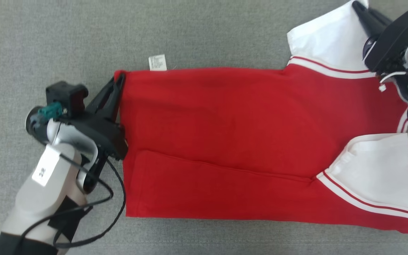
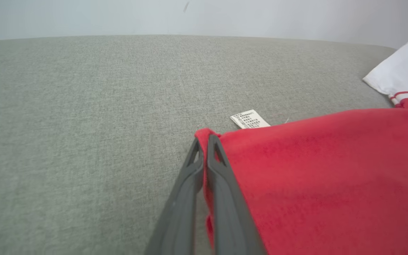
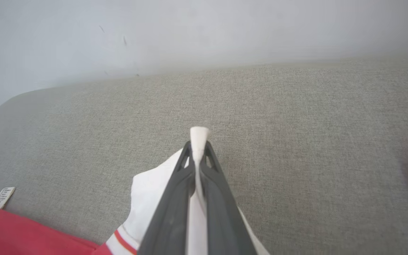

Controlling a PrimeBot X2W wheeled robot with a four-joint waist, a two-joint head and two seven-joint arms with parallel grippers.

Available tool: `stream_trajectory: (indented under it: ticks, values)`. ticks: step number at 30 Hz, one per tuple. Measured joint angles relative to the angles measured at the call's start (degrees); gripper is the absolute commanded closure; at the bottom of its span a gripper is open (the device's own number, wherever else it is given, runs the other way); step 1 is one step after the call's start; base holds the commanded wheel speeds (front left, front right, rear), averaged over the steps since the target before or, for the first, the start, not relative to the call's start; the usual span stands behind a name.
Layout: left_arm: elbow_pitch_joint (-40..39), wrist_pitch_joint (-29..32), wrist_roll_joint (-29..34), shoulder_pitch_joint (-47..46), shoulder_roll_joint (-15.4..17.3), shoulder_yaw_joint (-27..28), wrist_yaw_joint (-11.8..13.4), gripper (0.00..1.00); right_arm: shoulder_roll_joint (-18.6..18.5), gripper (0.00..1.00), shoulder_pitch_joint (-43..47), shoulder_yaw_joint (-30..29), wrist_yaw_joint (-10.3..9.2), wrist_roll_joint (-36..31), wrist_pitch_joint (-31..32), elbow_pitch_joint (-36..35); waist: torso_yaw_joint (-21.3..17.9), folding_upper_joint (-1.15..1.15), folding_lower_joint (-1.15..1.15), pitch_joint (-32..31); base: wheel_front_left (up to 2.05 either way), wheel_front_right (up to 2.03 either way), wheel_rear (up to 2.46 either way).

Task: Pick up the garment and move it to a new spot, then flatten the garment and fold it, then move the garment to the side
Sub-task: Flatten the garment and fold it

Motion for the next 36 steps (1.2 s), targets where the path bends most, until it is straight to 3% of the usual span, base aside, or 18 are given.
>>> stream_trajectory:
  ticks: [11,25,36]
  values:
    - [-1.13,-3.57,-0.33,6.36,0.85,-1.45,-0.07,1.00,-2.09,1.00,6.31,5.06,0.01,2.61,-6.50,-7.56,-1.95,0.00,-0.01,-4.70,0.00,0.00,0.00]
    - [-3.81,-5.55,-0.32,13.54,1.77,-3.01,-0.09,1.00,-7.34,1.00,15.36,11.18,0.01,6.14,-13.85,-15.74,-3.40,-0.01,-0.01,-11.88,0.00,0.00,0.00]
    - [-4.64,-5.97,-1.23,15.99,3.19,-2.21,-0.46,1.00,-10.89,1.00,18.96,13.91,0.02,8.44,-17.26,-18.55,-4.13,-0.01,0.00,-14.02,0.00,0.00,0.00]
